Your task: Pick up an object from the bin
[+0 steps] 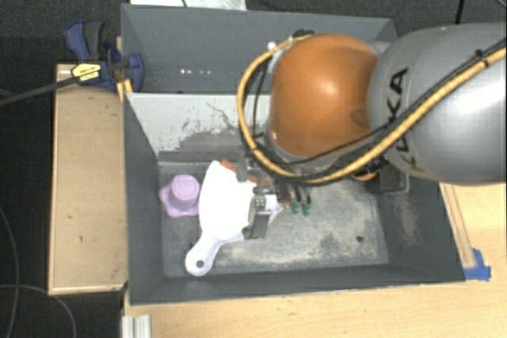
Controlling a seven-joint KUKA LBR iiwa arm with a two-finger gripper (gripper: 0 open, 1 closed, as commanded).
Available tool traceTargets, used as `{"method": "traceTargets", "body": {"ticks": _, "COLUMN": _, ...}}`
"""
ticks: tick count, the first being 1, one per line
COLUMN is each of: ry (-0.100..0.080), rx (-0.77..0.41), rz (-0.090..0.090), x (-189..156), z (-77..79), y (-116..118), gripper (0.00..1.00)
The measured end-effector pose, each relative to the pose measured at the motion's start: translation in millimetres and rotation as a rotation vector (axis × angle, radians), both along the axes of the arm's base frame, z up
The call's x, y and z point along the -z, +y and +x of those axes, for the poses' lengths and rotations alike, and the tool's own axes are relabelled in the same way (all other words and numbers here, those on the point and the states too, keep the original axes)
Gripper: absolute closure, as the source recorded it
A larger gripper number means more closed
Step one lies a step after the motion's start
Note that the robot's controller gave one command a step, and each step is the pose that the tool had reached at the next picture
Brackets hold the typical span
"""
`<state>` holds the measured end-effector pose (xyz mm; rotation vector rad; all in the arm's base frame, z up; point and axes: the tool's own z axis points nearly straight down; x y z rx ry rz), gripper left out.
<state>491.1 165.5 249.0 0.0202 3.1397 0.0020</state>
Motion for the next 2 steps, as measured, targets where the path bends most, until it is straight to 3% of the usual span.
{"method": "traceTargets", "body": {"ticks": 1, "ry": -0.008, "rx": -0.094, "rz": 0.002, "x": 21.2, "z": 0.4, "y": -2.5, "gripper": 0.0}}
{"method": "traceTargets", "body": {"ticks": 2, "ry": -0.005, "rx": -0.192, "rz": 0.0, "x": 90.5, "z": 0.7, "y": -8.2, "gripper": 0.0}}
